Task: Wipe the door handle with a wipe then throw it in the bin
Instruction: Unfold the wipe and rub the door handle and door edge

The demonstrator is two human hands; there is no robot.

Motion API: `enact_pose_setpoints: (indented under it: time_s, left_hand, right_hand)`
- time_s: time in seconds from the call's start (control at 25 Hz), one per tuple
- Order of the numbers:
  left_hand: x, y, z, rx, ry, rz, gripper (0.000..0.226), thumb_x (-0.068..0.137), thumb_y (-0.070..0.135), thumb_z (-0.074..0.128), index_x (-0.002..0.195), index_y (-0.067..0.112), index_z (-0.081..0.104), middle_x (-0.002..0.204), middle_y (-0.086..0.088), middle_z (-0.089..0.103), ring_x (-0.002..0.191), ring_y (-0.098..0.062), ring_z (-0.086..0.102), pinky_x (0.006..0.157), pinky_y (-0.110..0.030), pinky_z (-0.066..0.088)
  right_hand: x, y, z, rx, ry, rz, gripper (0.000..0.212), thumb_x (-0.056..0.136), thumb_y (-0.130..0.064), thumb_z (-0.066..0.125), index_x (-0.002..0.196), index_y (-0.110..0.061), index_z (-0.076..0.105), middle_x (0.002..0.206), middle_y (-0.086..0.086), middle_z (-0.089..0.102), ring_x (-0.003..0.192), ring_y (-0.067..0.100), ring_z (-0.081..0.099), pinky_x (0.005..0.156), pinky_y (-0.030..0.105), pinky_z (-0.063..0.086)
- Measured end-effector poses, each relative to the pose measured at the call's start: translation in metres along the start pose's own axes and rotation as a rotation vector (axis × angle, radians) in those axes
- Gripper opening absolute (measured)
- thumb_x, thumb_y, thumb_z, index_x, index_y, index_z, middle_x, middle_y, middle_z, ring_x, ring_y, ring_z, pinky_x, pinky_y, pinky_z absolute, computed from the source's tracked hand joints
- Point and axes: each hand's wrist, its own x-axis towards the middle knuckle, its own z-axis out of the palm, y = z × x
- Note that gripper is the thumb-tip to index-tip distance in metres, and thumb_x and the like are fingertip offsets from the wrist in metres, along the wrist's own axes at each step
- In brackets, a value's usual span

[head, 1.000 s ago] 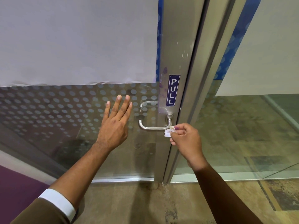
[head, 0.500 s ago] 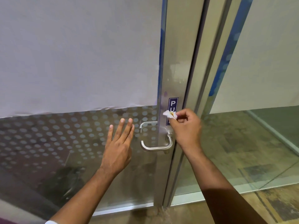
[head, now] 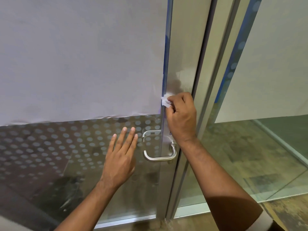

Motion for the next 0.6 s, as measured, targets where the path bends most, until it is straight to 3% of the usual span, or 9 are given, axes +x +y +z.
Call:
enact_pose_setpoints:
  time_s: [0.12, 0.24, 0.36, 0.6]
  left_hand:
    - [0.015, 0.004, -0.016, -0.004, 0.083, 0.012, 0.091, 0.079, 0.009, 0.071, 0.164, 0.007, 0.040, 0.178, -0.015, 0.026, 0.165, -0.038, 0.023, 0.132, -0.056, 0.023]
    - [0.041, 0.015, -0.031, 0.000, 0.206, -0.011, 0.077, 0.092, 0.017, 0.061, 0.166, 0.008, 0.039, 0.178, -0.019, 0.025, 0.166, -0.039, 0.019, 0.134, -0.057, 0.020]
    - [0.074, 0.024, -0.043, 0.039, 0.290, -0.060, 0.074, 0.103, 0.025, 0.060, 0.169, 0.008, 0.031, 0.179, -0.025, 0.016, 0.167, -0.043, 0.013, 0.134, -0.060, 0.019]
    - [0.126, 0.018, -0.052, 0.105, 0.382, -0.101, 0.064, 0.114, 0.024, 0.050, 0.171, 0.010, 0.026, 0.177, -0.028, 0.015, 0.168, -0.041, 0.003, 0.136, -0.056, 0.010]
  right_hand:
    - [-0.014, 0.010, 0.004, -0.001, -0.037, -0.063, 0.021, 0.092, 0.007, 0.065, 0.109, -0.001, 0.075, 0.105, 0.014, 0.064, 0.088, 0.022, 0.063, 0.077, 0.025, 0.057]
    - [-0.023, 0.018, 0.003, 0.074, -0.082, -0.077, 0.019, 0.105, -0.012, 0.063, 0.120, -0.005, 0.073, 0.111, 0.012, 0.062, 0.096, 0.021, 0.062, 0.084, 0.026, 0.057]
    - [-0.019, 0.025, 0.001, 0.069, -0.096, -0.107, 0.018, 0.105, -0.013, 0.064, 0.118, -0.006, 0.073, 0.106, 0.011, 0.065, 0.094, 0.024, 0.063, 0.082, 0.034, 0.058]
    - [-0.024, 0.043, 0.000, 0.054, -0.181, -0.116, 0.020, 0.101, -0.010, 0.068, 0.121, -0.010, 0.070, 0.104, 0.008, 0.061, 0.089, 0.024, 0.061, 0.074, 0.035, 0.059]
